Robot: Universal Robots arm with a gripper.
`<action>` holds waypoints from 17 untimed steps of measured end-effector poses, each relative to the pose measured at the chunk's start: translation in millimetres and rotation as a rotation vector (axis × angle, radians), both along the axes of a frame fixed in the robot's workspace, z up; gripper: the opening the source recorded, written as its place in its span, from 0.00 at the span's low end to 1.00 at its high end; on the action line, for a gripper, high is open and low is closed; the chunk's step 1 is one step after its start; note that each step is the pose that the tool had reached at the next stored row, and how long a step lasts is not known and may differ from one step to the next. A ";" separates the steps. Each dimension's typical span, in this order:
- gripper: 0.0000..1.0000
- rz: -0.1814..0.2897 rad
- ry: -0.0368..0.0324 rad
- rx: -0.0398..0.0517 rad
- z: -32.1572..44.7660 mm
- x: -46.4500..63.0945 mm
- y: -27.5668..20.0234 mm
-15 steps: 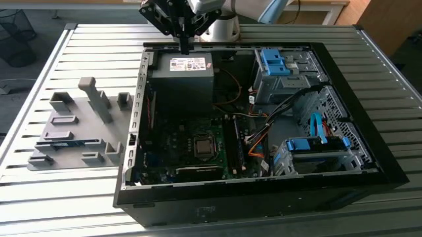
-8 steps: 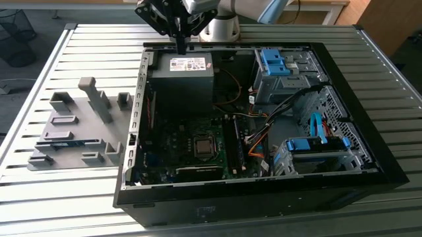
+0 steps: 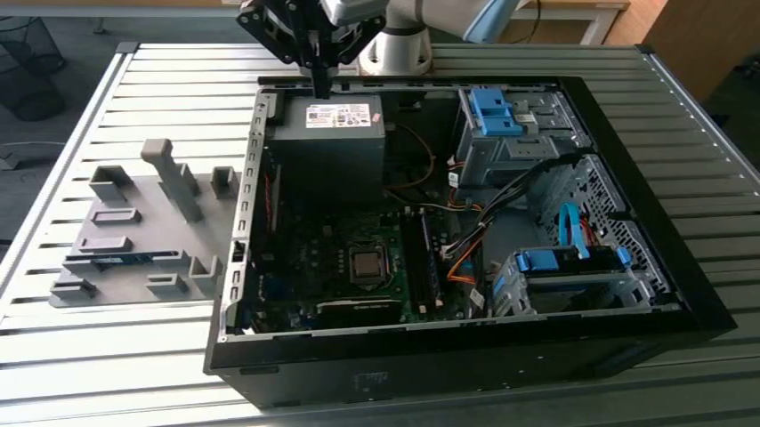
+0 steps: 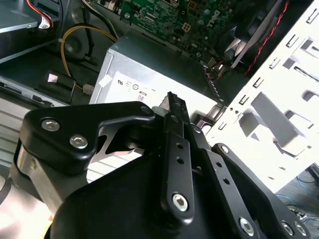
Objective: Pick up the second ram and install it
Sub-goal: 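Reach for the second ram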
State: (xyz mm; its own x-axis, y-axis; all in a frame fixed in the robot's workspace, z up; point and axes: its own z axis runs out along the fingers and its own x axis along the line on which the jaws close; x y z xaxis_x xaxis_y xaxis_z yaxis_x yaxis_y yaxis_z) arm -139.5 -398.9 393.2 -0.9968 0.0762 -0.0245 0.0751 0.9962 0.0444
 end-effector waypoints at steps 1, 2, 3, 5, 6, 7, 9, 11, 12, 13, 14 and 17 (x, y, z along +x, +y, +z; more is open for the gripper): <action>0.11 0.000 0.0000 0.0000 0.0 -0.6 0.0; 0.11 0.000 0.0000 0.0000 0.0 -1.1 0.0; 0.11 0.000 0.0000 0.0000 0.0 -1.6 0.0; 0.11 0.000 0.0000 0.0000 -0.1 -2.6 0.0; 0.11 0.000 0.0000 0.0000 -0.1 -3.0 0.0; 0.11 0.000 0.0000 -0.0001 -0.1 -3.5 0.0; 0.11 0.000 0.0000 0.0000 -0.2 -4.3 0.0; 0.11 0.000 0.0000 0.0000 -0.2 -5.3 0.0; 0.11 0.000 0.0000 0.0000 -0.3 -5.7 0.0; 0.11 0.000 0.0000 -0.0001 -0.3 -6.1 0.0; 0.11 0.000 0.0000 0.0000 -0.3 -6.4 0.0; 0.11 0.000 0.0000 0.0000 -0.4 -7.6 0.0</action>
